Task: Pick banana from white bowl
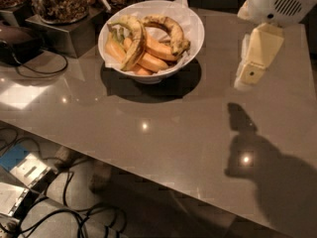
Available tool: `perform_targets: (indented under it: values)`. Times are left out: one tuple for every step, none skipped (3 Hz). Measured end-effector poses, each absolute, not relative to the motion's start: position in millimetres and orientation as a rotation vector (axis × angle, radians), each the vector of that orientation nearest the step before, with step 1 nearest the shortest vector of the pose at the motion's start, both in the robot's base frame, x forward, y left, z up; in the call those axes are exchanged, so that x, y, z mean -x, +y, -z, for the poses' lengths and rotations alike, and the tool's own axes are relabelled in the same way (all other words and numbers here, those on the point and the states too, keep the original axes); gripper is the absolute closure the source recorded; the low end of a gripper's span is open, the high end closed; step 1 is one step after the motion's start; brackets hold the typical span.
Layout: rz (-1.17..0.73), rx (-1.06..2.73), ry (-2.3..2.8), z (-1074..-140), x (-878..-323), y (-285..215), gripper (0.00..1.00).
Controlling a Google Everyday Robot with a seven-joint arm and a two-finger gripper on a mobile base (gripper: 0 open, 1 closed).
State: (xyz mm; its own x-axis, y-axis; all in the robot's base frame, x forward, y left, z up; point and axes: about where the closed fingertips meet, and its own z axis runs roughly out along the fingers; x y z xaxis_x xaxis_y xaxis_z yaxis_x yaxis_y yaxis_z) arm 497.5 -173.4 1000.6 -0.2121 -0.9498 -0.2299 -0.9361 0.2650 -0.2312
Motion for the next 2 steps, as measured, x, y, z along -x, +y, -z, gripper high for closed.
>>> perform_targets:
  values:
    - [0.02, 1.683, 2.241, -1012, -535, -157, 0.0]
    - [0.055, 1.689, 2.224, -1020, -575, -131, 0.0]
